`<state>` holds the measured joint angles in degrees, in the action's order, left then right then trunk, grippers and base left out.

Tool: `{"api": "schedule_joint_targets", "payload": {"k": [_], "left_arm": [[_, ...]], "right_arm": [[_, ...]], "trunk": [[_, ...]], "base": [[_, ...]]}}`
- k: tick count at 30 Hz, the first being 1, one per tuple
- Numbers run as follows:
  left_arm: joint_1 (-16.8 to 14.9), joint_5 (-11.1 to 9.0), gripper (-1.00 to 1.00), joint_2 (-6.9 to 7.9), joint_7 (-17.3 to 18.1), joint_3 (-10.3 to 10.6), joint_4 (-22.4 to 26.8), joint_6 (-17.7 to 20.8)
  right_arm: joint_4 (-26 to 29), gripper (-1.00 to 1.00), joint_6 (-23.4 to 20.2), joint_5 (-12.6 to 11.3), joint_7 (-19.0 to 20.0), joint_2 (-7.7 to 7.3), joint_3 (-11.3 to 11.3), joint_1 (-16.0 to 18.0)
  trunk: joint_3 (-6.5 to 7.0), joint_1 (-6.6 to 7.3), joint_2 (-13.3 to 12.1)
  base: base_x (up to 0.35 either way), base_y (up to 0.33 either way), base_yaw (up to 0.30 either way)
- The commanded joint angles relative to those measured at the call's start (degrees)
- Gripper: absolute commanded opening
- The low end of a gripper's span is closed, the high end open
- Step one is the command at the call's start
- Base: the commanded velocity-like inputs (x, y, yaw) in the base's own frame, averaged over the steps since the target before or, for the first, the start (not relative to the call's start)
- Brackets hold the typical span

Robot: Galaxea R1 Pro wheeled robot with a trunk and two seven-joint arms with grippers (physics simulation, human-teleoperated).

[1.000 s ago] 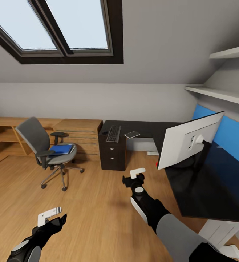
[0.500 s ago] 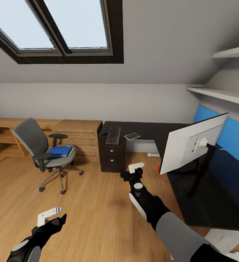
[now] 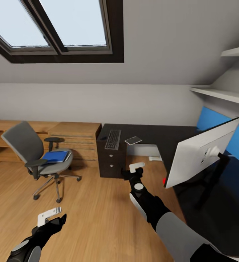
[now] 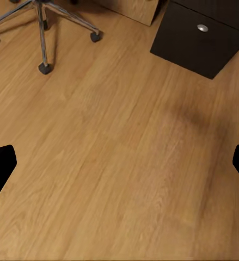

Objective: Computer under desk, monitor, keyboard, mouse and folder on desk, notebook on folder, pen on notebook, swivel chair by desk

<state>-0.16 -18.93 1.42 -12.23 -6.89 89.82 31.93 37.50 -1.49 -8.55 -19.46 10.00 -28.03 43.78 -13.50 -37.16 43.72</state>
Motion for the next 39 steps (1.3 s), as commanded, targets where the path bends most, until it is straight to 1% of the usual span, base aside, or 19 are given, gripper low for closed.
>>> {"api": "schedule_joint_targets", "payload": {"k": [1,5,7,11,12,14,15,16,17,21,23,24,25,27,28,32,36,39], "left_arm": [[0.0,-0.6,1.0,0.01,-0.5,0.0,-0.1,0.2],[0.0,-0.6,1.0,0.0,-0.5,0.1,-0.9,0.2],[0.0,-0.6,1.0,-0.01,-0.5,0.1,-1.3,0.2],[0.0,-0.6,1.0,-0.01,-0.5,0.2,-1.3,0.2],[0.0,-0.6,1.0,-0.01,-0.5,0.3,-1.4,0.2],[0.0,-0.6,1.0,-0.01,-0.5,0.5,-1.4,0.2],[0.0,-0.6,1.0,-0.01,-0.5,0.9,-1.3,0.2],[0.0,-0.6,1.0,-0.01,-0.5,0.9,-1.3,0.2],[0.0,-0.6,1.0,-0.01,-0.5,1.1,-1.4,0.2],[0.0,-0.6,1.0,-0.04,-0.5,1.2,-1.4,0.2],[0.0,-0.6,1.0,-0.07,-0.5,1.2,-1.4,0.2],[0.0,-0.6,1.0,-0.06,-0.5,1.2,-1.4,0.2],[0.0,-0.6,1.0,-0.06,-0.5,1.3,-1.4,0.2],[0.0,-0.6,1.0,-0.06,-0.5,1.4,-1.4,0.2],[0.0,-0.6,1.0,-0.07,-0.5,1.4,-1.4,0.2],[0.0,-0.6,1.0,-0.09,-0.5,1.4,-1.4,0.2],[0.0,-0.6,1.0,-0.07,-0.5,1.9,-1.4,0.2],[0.0,-0.6,1.0,-0.04,-0.6,2.1,-1.4,0.2]], "right_arm": [[0.0,1.0,0.0,-0.4,-0.8,0.0,-0.2,0.1],[-0.1,1.0,0.3,-0.4,-2.5,0.0,-0.1,0.1],[-0.2,1.0,1.1,-0.5,-4.5,0.0,-0.1,0.1],[-0.2,1.0,1.8,-0.6,-7.1,0.0,0.1,0.1],[-0.2,1.0,1.9,-0.7,-9.8,0.0,0.2,0.1],[-0.2,1.0,2.2,-0.8,-11.7,0.0,0.2,0.1],[-0.2,1.0,3.1,-0.8,-14.5,0.0,0.2,0.1],[-0.2,1.0,3.4,-0.8,-15.0,0.0,0.2,0.1],[-0.2,1.0,4.5,-0.8,-16.2,0.0,0.3,0.1],[-0.2,1.0,4.8,-1.0,-16.7,0.0,0.4,0.1],[-0.2,1.0,4.9,-1.0,-16.9,0.0,0.9,0.1],[-0.2,1.0,4.9,-1.1,-16.9,0.0,1.4,0.1],[-0.2,1.0,5.0,-1.1,-17.3,0.0,3.0,0.1],[-0.2,1.0,5.0,-1.1,-17.7,0.0,5.0,0.1],[-0.2,1.0,5.0,-1.1,-18.0,0.0,7.0,0.1],[-0.2,1.0,5.0,-1.0,-18.2,0.0,10.5,0.1],[-0.2,1.0,5.0,-1.1,-18.3,0.0,12.0,0.1],[-0.2,1.0,5.0,-1.0,-18.4,-0.23,12.2,0.1]], "trunk": [[-0.08,-0.05,0.1],[-0.08,-0.05,0.1],[-0.08,-0.05,0.1],[-0.08,-0.05,0.1],[-0.08,-0.05,0.1],[-0.08,-0.05,0.1],[-0.08,-0.05,0.1],[-0.08,-0.05,0.1],[-0.08,-0.05,0.1],[-0.08,-0.05,0.1],[-0.08,-0.05,0.1],[-0.08,-0.05,0.1],[-0.08,-0.05,0.1],[-0.08,-0.05,0.1],[-0.08,-0.05,0.1],[-0.08,-0.05,0.1],[-0.08,-0.05,0.1],[-0.08,-0.05,0.1]], "base": [[0.33,-0.005,0.0],[0.33,-0.048,0.0],[0.286,-0.127,0.0],[0.134,-0.086,0.0],[0.044,-0.029,0.0],[0.032,-0.021,0.0],[0.011,-0.008,0.0],[0.009,-0.006,0.0],[0.003,-0.002,0.0],[0.001,-0.001,0.0],[0.0,0.0,0.0],[0.0,0.0,0.0],[0.0,0.0,0.0],[0.0,0.0,0.0],[0.0,0.0,0.0],[0.0,0.0,0.0],[0.0,0.0,0.0],[0.0,0.0,0.0]]}}
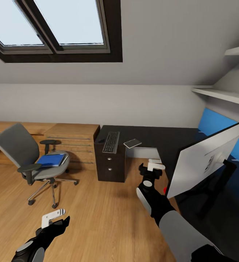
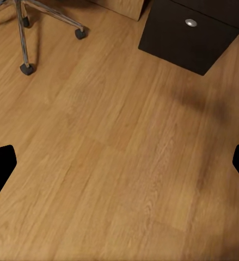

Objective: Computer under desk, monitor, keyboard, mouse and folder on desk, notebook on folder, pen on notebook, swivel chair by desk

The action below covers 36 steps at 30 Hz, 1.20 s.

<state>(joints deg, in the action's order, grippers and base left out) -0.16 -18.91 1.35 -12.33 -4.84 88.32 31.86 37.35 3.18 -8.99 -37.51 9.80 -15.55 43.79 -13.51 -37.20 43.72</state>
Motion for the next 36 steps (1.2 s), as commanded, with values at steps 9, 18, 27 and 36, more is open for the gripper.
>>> {"api": "schedule_joint_targets", "payload": {"k": [9,18,27,36], "left_arm": [[0.0,-0.7,1.0,0.0,-0.5,0.3,0.0,0.2],[0.0,-0.7,1.0,0.03,-0.5,0.3,-0.3,0.2],[0.0,-0.7,1.0,0.05,-0.4,0.5,-0.4,0.2],[0.0,-0.7,1.0,0.05,-0.4,0.6,-0.4,0.2]], "right_arm": [[0.0,1.0,0.3,-0.6,-0.4,-0.31,-0.1,0.1],[0.0,1.0,0.3,-0.6,-0.7,-0.55,1.2,0.1],[0.0,1.0,0.3,-0.6,-1.7,-0.92,6.5,0.1],[0.0,1.0,0.3,-0.6,-1.7,-1.09,6.6,0.1]], "trunk": [[-0.08,-0.01,0.1],[-0.08,-0.01,0.1],[-0.08,-0.01,0.1],[-0.08,-0.01,0.1]], "base": [[0.0,0.0,0.0],[0.0,0.0,0.0],[0.0,0.0,0.0],[-0.091,0.0,0.0]]}}
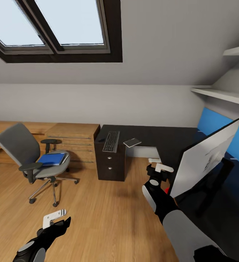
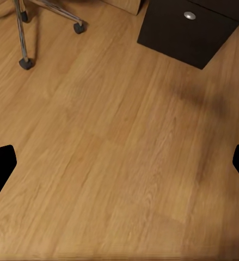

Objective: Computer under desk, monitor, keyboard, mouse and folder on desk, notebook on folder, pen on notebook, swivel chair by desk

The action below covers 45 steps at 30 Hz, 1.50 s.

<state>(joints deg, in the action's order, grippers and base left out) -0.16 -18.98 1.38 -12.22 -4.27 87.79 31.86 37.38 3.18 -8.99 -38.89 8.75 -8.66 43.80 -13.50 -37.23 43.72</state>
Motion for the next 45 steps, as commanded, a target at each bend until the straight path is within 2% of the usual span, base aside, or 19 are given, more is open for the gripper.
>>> {"api": "schedule_joint_targets", "payload": {"k": [1,20,40,45], "left_arm": [[0.0,-0.6,1.0,0.02,-0.5,0.0,0.1,0.2],[0.0,-0.6,1.0,0.03,-0.4,0.0,0.1,0.2],[0.0,-0.5,1.0,0.03,-0.6,-0.1,0.1,0.2],[0.0,-0.5,1.0,0.03,-0.6,0.0,0.1,0.2]], "right_arm": [[0.0,1.0,0.3,-0.6,-0.3,-0.04,-0.3,0.1],[0.0,1.0,0.3,-0.6,-0.4,-0.12,-0.2,0.1],[0.0,1.0,0.1,-0.7,-0.1,-0.05,-0.6,0.1],[0.0,1.0,0.1,-0.6,-0.1,-0.12,-0.4,0.1]], "trunk": [[-0.08,0.01,0.1],[-0.08,0.01,0.1],[-0.08,0.01,0.1],[-0.08,0.01,0.1]], "base": [[-0.267,0.0,0.0],[-0.1,-0.006,0.0],[0.001,0.066,0.0],[0.243,0.003,0.0]]}}
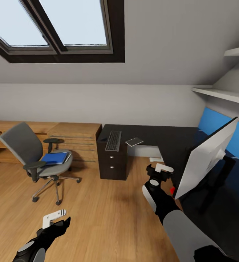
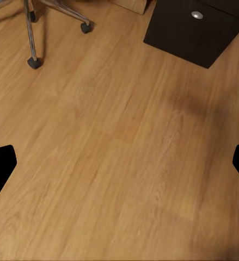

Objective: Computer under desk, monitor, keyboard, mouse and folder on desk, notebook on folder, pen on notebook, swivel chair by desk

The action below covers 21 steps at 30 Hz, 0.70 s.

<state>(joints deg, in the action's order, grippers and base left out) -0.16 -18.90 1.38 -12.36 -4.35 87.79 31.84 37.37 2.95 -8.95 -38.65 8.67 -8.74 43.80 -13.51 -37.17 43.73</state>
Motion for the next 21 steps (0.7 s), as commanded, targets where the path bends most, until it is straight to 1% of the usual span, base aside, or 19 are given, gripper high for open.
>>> {"api": "schedule_joint_targets", "payload": {"k": [1,5,7,12,17,19,21], "left_arm": [[0.0,-0.6,1.0,0.02,-0.5,0.0,0.1,0.2],[0.0,-0.6,1.0,0.02,-0.5,0.0,0.1,0.2],[0.0,-0.6,1.0,0.02,-0.5,0.0,0.1,0.2],[0.0,-0.6,1.0,-0.03,-0.5,0.0,0.1,0.2],[0.0,-0.6,1.0,-0.03,-0.5,0.0,0.1,0.2],[0.0,-0.6,1.0,-0.05,-0.5,0.0,0.1,0.2],[0.0,-0.6,1.0,-0.06,-0.5,0.0,0.1,0.2]], "right_arm": [[0.0,1.0,0.3,-0.6,-0.3,-0.04,-0.3,0.1],[-0.1,1.0,0.3,-0.5,-0.4,-0.26,-0.2,0.1],[-0.1,1.0,0.3,-0.6,-0.4,-0.51,-0.2,0.1],[-0.2,1.0,0.3,-0.6,-0.3,-1.0,-0.1,0.1],[-0.3,1.0,0.2,-0.7,-0.4,-2.23,0.1,0.1],[-0.3,1.0,0.2,-0.8,-0.4,-2.54,0.6,0.1],[-0.4,1.0,0.2,-0.8,-0.4,-2.73,1.8,0.1]], "trunk": [[-0.08,-0.04,0.1],[-0.08,-0.04,0.1],[-0.08,-0.04,0.1],[-0.08,-0.04,0.1],[-0.08,-0.04,0.1],[-0.08,-0.04,0.1],[-0.08,-0.04,0.1]], "base": [[0.312,0.0,0.0],[0.285,0.0,0.0],[0.14,0.0,0.0],[0.048,0.0,0.0],[0.009,0.0,0.0],[0.003,0.0,0.0],[0.001,0.0,0.0]]}}
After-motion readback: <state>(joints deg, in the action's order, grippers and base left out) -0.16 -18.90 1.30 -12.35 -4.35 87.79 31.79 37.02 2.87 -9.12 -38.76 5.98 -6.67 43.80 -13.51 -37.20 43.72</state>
